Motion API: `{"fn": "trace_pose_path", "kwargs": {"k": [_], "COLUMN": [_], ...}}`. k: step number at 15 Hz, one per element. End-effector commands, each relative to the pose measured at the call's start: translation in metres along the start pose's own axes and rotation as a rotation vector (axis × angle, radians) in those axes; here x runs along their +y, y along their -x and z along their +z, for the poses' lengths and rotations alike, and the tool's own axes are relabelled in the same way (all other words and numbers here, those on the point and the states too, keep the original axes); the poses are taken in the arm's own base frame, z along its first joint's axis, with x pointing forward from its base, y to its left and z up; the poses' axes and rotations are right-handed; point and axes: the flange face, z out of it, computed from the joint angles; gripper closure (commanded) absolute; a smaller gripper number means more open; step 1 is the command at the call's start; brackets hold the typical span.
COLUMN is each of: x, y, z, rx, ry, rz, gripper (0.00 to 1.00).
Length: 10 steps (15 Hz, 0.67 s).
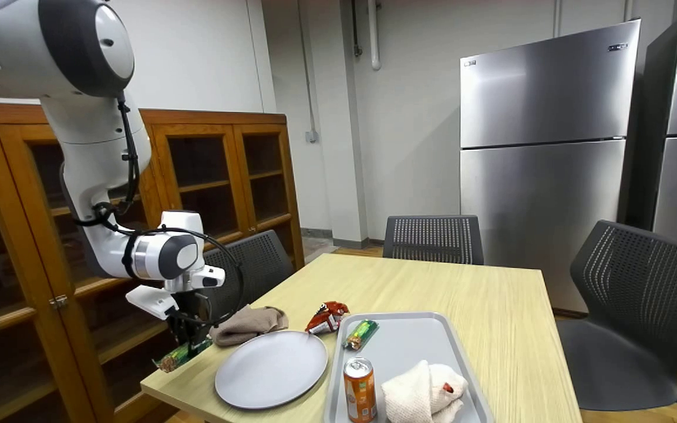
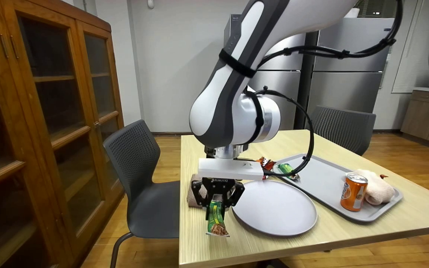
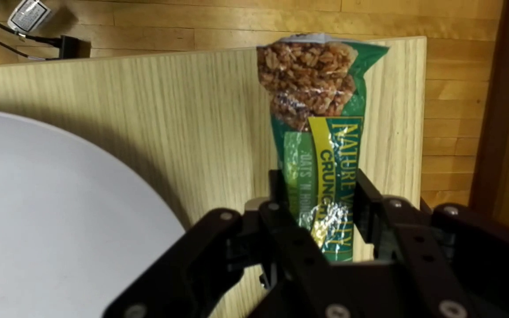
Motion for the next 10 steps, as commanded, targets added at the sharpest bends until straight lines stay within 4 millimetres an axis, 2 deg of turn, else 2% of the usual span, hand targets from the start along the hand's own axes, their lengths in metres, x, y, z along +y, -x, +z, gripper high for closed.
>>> {"fn": "trace_pose_path", "kwargs": {"k": [1,8,9,10], "x": [-0.014,-0.019,-0.020,-0.020], "y": [-0.012,-0.018,-0.017,-0.016], "z": [0.011,0.021,0.016,0.013], "rx": [-0.029,-0.059,-0.061,-0.070], "ry": [0.022,0.031,0.042,0.042], "rz": [0.017,0.017,0.015,0.006], "gripper": [0.87,0.87,0.37,0.35]}}
